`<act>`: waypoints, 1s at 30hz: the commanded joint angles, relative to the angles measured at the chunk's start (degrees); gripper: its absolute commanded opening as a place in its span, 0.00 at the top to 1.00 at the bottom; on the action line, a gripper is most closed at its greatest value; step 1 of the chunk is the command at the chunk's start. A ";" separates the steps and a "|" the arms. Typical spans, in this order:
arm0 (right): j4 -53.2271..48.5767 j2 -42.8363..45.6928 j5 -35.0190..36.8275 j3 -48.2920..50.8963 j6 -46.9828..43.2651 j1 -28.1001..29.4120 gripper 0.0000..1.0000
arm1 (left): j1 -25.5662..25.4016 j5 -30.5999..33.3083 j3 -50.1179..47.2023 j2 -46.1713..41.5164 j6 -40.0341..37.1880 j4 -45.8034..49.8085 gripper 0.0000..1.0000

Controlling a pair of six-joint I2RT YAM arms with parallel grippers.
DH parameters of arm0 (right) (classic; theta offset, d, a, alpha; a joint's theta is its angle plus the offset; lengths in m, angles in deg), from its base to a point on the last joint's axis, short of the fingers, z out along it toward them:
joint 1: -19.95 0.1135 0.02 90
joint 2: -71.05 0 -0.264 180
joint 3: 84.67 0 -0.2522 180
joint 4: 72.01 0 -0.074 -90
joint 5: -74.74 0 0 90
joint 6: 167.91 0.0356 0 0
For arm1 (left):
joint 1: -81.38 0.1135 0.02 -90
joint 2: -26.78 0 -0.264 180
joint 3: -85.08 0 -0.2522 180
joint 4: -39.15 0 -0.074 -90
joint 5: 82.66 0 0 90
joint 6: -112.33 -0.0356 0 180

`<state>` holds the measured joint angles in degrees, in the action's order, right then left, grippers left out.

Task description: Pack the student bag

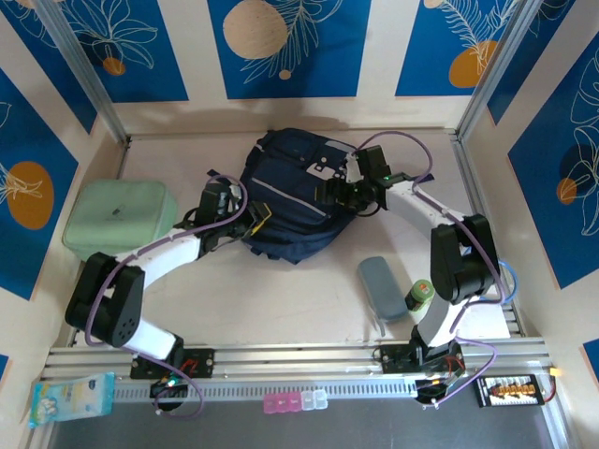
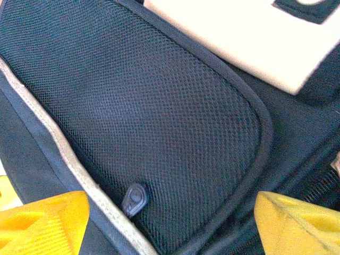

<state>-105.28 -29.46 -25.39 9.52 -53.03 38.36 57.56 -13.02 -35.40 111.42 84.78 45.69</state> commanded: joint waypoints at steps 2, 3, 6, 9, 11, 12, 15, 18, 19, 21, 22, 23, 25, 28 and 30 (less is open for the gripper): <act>-0.97 -2.31 -3.23 -1.60 -0.89 0.42 0.19 | -0.47 0.39 1.48 -1.93 -1.20 1.79 0.60; -1.45 -2.41 -3.36 -1.24 -0.96 0.45 0.18 | -0.62 0.24 1.61 -1.81 -1.11 1.67 0.60; -1.85 -1.58 -5.76 0.58 -1.50 0.58 0.15 | -0.79 -0.38 2.12 -0.62 -1.20 1.71 0.60; -3.36 -0.43 -9.73 1.98 -3.28 1.34 0.13 | -0.84 -0.71 2.38 1.28 -1.20 1.60 0.60; -4.55 0.65 -10.87 2.85 -4.56 2.21 0.13 | -0.88 -0.89 2.55 2.46 -1.22 0.96 0.60; -5.27 1.36 -11.05 3.35 -4.94 2.77 0.13 | -0.84 -0.95 2.67 2.98 -1.11 0.73 0.60; -7.02 2.81 -11.03 4.95 -5.81 3.78 0.16 | -0.88 -0.95 3.12 4.10 -1.25 0.17 0.60; -7.98 4.45 -9.32 6.66 -6.58 5.06 0.19 | -0.88 -0.91 3.45 4.69 -1.22 -0.27 0.59; -8.30 4.98 -8.33 7.00 -6.88 5.51 0.21 | -0.88 -0.91 3.54 4.82 -1.22 -0.31 0.59; -8.98 5.49 -7.56 7.36 -7.64 6.33 0.26 | -0.88 -1.17 3.80 5.16 -1.28 -0.51 0.59; -9.32 5.59 -7.03 7.36 -7.90 6.75 0.27 | -0.87 -1.25 3.85 5.27 -1.21 -0.59 0.59; -9.34 5.59 -6.74 7.39 -8.06 7.09 0.30 | -0.86 -1.32 3.98 5.36 -1.20 -0.66 0.59; -9.07 5.44 -6.28 7.28 -8.49 7.68 0.35 | -0.88 -1.35 3.99 5.45 -1.20 -0.77 0.59; -8.06 4.98 -5.84 6.61 -8.62 7.93 0.42 | -0.84 -1.39 3.94 5.51 -1.20 -0.90 0.59; -7.44 4.80 -3.44 6.15 -8.30 8.30 0.46 | -0.81 -1.44 3.95 5.53 -1.20 -0.88 0.59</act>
<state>-112.38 -25.46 -29.98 16.14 -61.05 45.90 57.28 -13.26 -32.91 116.10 84.78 46.08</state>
